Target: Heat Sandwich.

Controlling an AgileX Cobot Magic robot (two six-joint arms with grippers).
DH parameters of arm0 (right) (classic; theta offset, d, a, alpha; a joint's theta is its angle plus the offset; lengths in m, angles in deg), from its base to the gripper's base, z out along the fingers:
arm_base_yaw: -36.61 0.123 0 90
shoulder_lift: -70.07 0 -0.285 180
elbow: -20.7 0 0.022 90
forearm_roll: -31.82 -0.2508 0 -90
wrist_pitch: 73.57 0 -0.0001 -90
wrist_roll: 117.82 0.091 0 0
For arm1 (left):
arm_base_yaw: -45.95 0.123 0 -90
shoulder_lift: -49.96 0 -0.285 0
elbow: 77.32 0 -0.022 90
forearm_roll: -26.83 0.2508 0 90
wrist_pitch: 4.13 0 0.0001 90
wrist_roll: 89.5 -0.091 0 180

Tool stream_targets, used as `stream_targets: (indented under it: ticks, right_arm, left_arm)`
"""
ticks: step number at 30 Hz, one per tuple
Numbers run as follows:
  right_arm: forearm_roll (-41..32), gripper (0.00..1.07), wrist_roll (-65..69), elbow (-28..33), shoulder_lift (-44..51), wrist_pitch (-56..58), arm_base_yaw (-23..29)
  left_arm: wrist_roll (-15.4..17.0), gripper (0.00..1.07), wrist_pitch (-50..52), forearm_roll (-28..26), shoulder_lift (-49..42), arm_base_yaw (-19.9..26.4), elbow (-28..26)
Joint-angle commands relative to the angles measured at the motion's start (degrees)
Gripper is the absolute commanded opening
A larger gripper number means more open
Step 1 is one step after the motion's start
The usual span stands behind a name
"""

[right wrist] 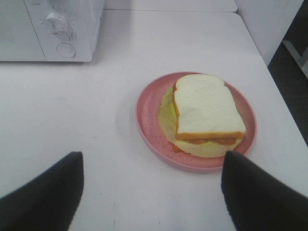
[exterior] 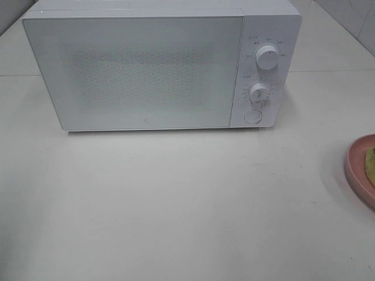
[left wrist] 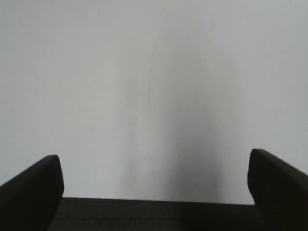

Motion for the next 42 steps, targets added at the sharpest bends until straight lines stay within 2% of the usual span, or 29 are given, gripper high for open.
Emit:
stream_targets:
  ticks: [1,6,21,42]
  right_arm:
    - [-0.1,0.76,-0.5,0.1,1.6,-0.3,-0.5]
    - [-0.1,0.76,-0.5,0.1,1.6,-0.3,-0.5]
    - [-0.1,0.76,-0.5,0.1,1.6,-0.3,-0.5]
    - [-0.1,0.76,-0.4,0.1,1.5,-0.3,-0.5]
  left_arm:
    - [-0.1,0.98,1.3,-0.1,-3.2,0.2,0.4]
    - [-0.1,0.98,1.4,-1.7,-8.8,0.2,0.4]
    - [-0.1,0.98,1.5,-1.7,-28.9,0.2,0.4]
    - [-0.6,0.98,0.1,-0.8,-28.9,0.2,1.5]
